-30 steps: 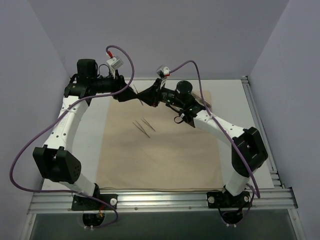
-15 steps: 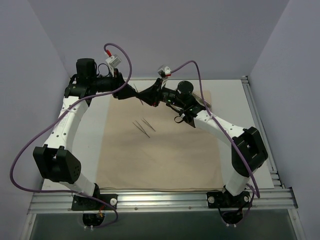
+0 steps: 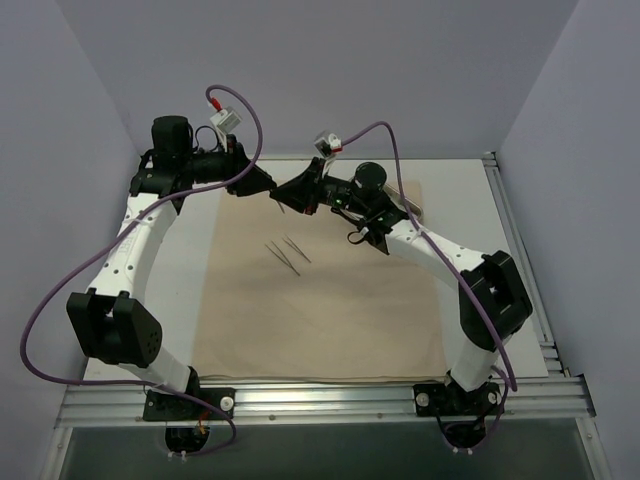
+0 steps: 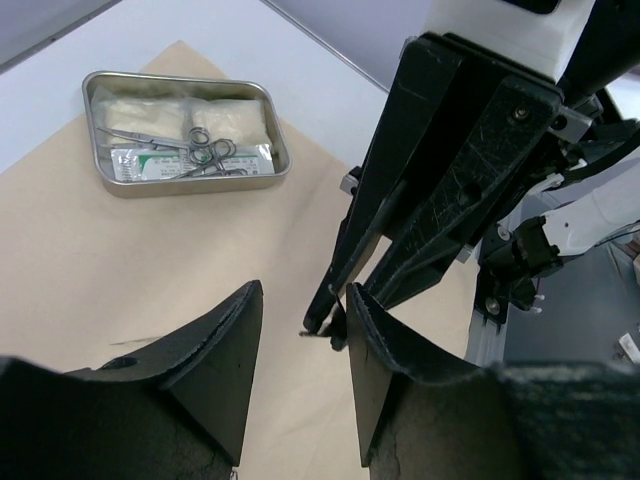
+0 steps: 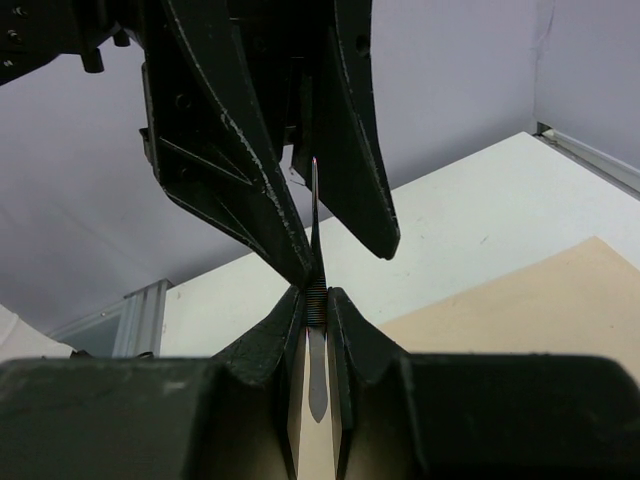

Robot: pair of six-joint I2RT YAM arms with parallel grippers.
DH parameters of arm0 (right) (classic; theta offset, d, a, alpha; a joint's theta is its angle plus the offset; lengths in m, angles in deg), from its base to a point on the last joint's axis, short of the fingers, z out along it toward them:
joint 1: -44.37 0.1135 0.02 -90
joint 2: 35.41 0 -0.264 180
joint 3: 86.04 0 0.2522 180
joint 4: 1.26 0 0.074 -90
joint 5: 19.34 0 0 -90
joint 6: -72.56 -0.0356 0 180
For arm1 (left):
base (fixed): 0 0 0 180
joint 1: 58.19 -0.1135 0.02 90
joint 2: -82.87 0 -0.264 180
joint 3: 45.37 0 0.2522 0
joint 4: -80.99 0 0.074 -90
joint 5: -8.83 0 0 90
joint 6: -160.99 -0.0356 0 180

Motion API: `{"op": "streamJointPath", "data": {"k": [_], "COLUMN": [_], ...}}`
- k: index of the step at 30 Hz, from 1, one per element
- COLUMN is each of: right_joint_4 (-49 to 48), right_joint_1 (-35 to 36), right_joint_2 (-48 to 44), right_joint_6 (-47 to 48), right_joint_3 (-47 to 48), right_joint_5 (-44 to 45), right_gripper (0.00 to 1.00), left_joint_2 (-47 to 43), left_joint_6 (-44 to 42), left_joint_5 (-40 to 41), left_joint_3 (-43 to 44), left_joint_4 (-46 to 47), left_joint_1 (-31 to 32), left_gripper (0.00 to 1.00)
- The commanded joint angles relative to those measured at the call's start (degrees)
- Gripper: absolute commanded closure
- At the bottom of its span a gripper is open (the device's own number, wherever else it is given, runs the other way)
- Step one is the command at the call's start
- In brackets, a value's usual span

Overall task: Open and lay out the surgical kit
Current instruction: Place the medical item in the surgical kit.

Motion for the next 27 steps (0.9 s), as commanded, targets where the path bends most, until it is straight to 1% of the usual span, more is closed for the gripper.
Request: {"op": "streamJointPath", "data": {"k": [1, 4, 7, 8, 10, 13, 14, 15, 16, 17, 18, 19, 20, 21, 22, 23, 24, 27], "right_joint_4": [-7.6, -9.1, -9.7, -9.9, -10.0, -9.6, -8.5, -7.4, -5.8, -2.5, -0.6, 1.6, 6.4, 8.9, 11.5, 15.7, 17.6, 24.7], "right_joint_1": [0.2, 0.1, 0.2, 0.1, 0.1, 0.1, 0.1, 0.0, 0.1, 0.1, 0.2, 0.5, 0.8, 1.2, 1.7, 3.0, 4.0, 7.8], "right_joint_2": [0.6, 1.0, 0.9, 1.0, 1.2, 1.5, 1.6, 1.7, 1.5, 1.4, 0.8, 0.4, -0.1, -1.0, -1.4, -1.7, -2.1, -1.4], "right_joint_6": [-2.8, -4.2, -4.6, -4.6, -4.7, -4.8, -4.7, -4.3, -3.8, -1.9, -0.8, 0.5, 4.0, 6.0, 7.9, 11.5, 13.4, 18.5], "right_joint_3": [1.0, 0.8, 0.5, 0.5, 0.6, 1.0, 1.1, 1.3, 1.5, 1.8, 2.0, 2.3, 2.9, 3.3, 3.8, 4.8, 5.4, 8.6], "right_joint_5": [-3.7, -4.1, -3.9, -3.9, -3.9, -3.7, -3.0, -2.3, -1.3, -0.2, 2.8, 4.6, 6.6, 10.9, 13.1, 15.3, 19.1, 25.6], "right_gripper": [1.00, 1.00, 1.00, 1.00, 1.00, 1.00, 1.00, 1.00, 0.97, 0.90, 0.71, 0.63, 0.55, 0.53, 0.52, 0.51, 0.51, 0.50], "left_joint_2": [-1.3, -1.2, -1.4, -1.5, -1.6, -1.7, -1.8, -1.9, -2.1, -2.3, -2.4, -2.5, -2.5, -2.5, -2.3, -2.3, -2.1, -1.8], "left_joint_6": [4.1, 4.5, 3.5, 3.4, 3.2, 3.5, 3.7, 4.1, 4.9, 5.3, 5.8, 7.1, 7.8, 8.2, 9.2, 9.6, 10.1, 13.3], "left_joint_5": [-1.3, -1.6, -0.6, -0.4, -0.1, 0.9, 1.5, 2.9, 3.7, 4.7, 7.5, 9.4, 11.5, 13.7, 19.0, 21.0, 22.0, 21.9], "left_joint_3": [-1.5, -2.0, -2.2, -2.3, -2.8, -3.1, -3.4, -3.5, -3.7, -4.0, -4.9, -5.3, -5.6, -5.8, -5.7, -5.7, -5.7, -5.8], "left_joint_4": [6.9, 8.4, 7.5, 7.3, 7.3, 6.9, 6.9, 6.9, 6.8, 6.8, 6.8, 6.3, 5.8, 5.1, 3.0, 2.2, 1.7, 2.3], "left_joint_1": [-0.2, -0.2, -0.1, -0.1, -0.1, -0.1, -0.1, -0.1, -0.1, -0.1, 0.0, -0.1, 0.0, 0.1, 0.1, 0.3, 0.4, 0.4], "left_gripper": [0.52, 0.54, 0.62, 0.71, 0.77, 0.94, 0.97, 0.98, 0.98, 0.98, 0.98, 0.98, 0.98, 0.98, 0.98, 0.98, 0.98, 0.98]}}
